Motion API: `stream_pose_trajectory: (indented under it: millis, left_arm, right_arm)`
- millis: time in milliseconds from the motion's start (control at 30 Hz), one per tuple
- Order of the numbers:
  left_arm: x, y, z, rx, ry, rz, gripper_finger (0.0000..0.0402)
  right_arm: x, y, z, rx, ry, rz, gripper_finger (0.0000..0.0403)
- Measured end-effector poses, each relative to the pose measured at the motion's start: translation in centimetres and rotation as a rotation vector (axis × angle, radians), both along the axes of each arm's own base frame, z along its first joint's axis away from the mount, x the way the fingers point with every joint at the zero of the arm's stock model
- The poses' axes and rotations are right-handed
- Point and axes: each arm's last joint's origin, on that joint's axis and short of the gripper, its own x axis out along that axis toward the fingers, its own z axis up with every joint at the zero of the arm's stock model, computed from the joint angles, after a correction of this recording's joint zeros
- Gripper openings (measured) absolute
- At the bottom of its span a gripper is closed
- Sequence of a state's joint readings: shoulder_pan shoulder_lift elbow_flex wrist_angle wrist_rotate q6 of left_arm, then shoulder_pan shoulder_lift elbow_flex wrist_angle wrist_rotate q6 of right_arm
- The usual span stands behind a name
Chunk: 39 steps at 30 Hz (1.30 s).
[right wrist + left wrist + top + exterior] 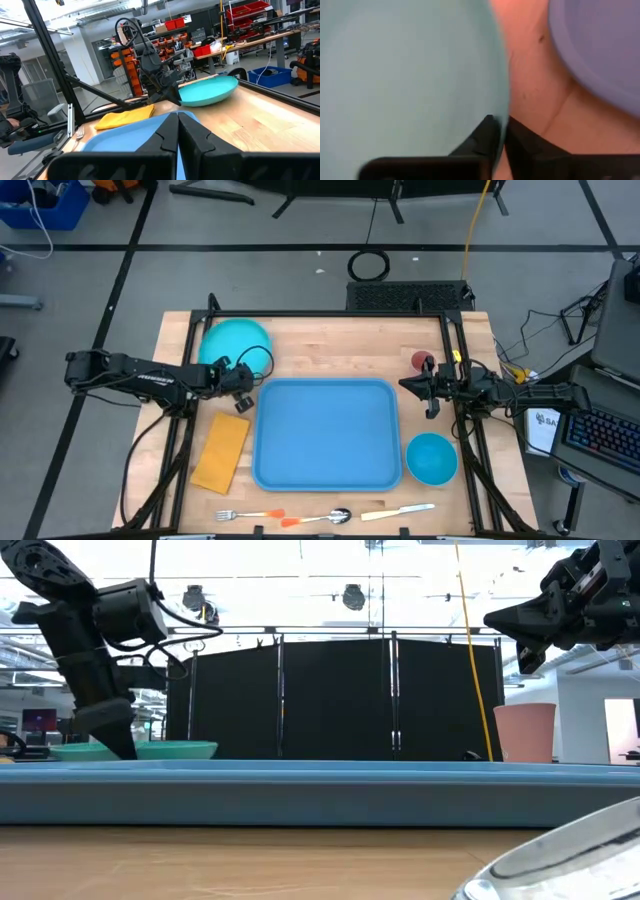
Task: Set up tray
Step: Put the blue plate on the blue tray
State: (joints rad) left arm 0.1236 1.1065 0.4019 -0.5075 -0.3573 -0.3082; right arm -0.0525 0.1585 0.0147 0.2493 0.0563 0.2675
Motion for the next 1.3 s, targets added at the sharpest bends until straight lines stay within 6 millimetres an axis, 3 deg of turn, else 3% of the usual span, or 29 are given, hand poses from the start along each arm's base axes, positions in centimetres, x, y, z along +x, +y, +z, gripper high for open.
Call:
stream_pose_trajectory:
  millis: [400, 867, 1067, 1300]
  left_arm:
    - [0.2, -0.1, 0.1, 0.016, -0.008, -0.029, 0.001]
    - [0.7, -1.5, 0.3, 0.068, -0.039, -0.124, 0.0007]
    - [1.6, -2.1, 1.8, 0.076, -0.063, -0.154, 0.0007]
    - [3.4, -3.5, 4.9, 0.089, -0.155, -0.245, 0.0007]
  right_arm:
    - [0.0, 0.0, 0.0, -0.015, 0.002, -0.002, 0.0]
    - [0.0, 0.0, 0.0, -0.018, 0.003, -0.002, 0.0]
    - [0.0, 0.0, 0.0, -0.019, 0.003, -0.002, 0.0]
    - [0.0, 0.0, 0.0, -0.019, 0.003, -0.002, 0.0]
